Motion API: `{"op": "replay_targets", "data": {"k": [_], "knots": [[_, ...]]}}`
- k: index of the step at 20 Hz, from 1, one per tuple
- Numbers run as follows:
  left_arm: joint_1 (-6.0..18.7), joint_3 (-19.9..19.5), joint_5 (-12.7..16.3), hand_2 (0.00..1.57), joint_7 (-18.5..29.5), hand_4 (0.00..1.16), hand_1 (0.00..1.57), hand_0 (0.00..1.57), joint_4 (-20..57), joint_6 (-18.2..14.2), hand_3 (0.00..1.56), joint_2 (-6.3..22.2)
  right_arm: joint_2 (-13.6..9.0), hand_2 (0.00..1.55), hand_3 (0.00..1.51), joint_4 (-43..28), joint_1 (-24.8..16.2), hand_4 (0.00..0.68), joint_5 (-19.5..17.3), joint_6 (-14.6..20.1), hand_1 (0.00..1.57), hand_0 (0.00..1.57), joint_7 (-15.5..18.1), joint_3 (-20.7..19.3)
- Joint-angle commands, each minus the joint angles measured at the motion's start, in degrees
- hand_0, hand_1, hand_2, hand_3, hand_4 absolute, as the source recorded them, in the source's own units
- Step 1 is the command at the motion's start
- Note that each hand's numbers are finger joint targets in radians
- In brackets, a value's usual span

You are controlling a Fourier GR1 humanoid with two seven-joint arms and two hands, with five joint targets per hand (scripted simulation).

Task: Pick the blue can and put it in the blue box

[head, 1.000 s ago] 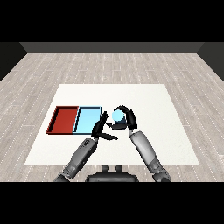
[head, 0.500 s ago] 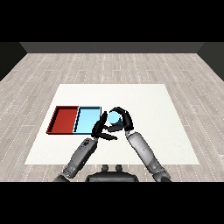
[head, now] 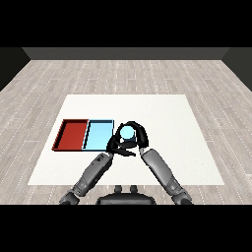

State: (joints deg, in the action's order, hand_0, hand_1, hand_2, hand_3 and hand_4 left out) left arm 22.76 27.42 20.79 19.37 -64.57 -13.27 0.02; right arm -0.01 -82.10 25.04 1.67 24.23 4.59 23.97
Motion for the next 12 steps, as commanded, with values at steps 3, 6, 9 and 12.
{"op": "replay_targets", "data": {"k": [3, 6, 9, 12], "knots": [[5.77, 6.15, 8.36, 0.00, 6.40, 0.00, 0.00, 0.00, 9.41, -3.53, 0.00, -0.02, 0.01, 1.45, 1.38, -1.40, 0.99, 0.597, 2.02, -0.18, 1.46, 1.46, -2.05, -0.42], [5.88, 4.15, 3.10, 0.00, -5.26, 0.42, 0.00, 0.00, 2.30, -6.97, 0.00, -0.02, 0.01, 1.46, 1.39, 0.11, -2.16, 0.593, 7.17, 1.43, 1.48, 1.48, 5.58, 2.89], [6.41, 7.63, 6.42, 0.00, 0.87, 0.53, 0.00, 0.00, 6.37, -9.08, 0.00, -0.02, 0.01, 1.47, 1.40, 2.42, -1.57, 0.600, 10.32, 4.02, 1.48, 1.48, 8.60, 6.47], [5.39, 4.73, 9.26, 0.62, 1.88, 0.57, 0.43, 0.43, 8.20, -10.13, 0.50, -0.01, 0.00, 1.46, 1.39, -0.50, -1.77, 0.607, 10.76, 3.50, 1.47, 1.47, 6.81, 5.67]]}}
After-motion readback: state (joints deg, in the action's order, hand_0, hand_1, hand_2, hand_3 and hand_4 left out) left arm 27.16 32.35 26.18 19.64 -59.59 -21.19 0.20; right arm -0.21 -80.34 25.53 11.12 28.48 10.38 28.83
